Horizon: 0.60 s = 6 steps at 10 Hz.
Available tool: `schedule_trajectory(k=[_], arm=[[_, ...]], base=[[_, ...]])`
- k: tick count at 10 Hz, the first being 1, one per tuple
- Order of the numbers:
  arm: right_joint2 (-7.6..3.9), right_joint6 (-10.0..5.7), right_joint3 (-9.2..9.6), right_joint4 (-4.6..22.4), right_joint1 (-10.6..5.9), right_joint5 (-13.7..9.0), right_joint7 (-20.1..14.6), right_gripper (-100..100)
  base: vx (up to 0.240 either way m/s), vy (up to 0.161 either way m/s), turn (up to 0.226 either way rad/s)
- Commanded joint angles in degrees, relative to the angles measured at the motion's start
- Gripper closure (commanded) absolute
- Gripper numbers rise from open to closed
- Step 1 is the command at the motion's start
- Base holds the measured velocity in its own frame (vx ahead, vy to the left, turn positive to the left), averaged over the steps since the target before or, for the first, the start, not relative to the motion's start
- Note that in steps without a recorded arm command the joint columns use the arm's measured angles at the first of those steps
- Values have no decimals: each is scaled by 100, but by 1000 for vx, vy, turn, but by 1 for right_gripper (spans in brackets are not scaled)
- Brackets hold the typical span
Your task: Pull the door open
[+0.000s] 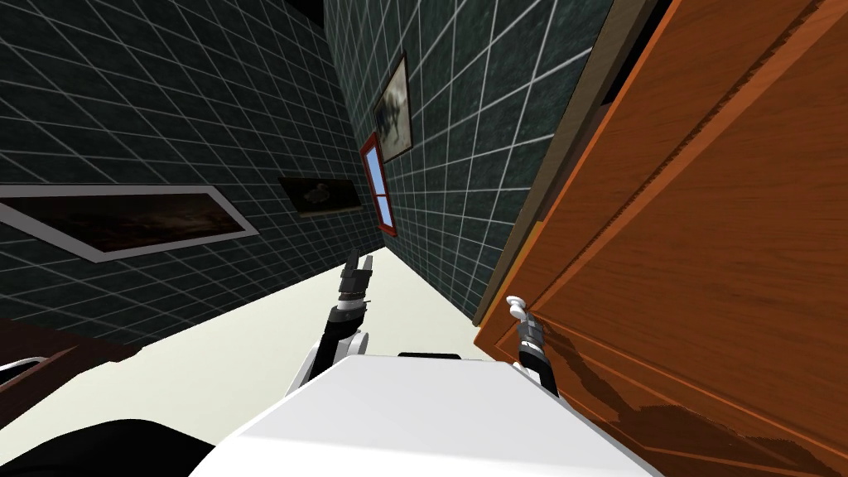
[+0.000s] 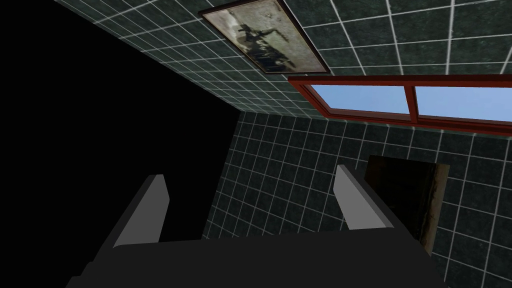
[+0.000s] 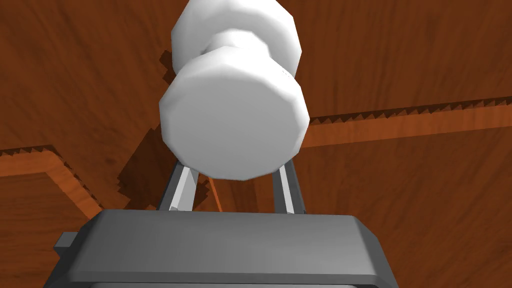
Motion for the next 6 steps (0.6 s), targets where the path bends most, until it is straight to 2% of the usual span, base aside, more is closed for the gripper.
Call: schedule_trajectory(k=[1,6], arm=[[27,-69,7,84,-106,27,-255,100],[129,-4,-154,55,-171,37,-963,100]], base=[[-54,-14,42],[-50,-10,54]])
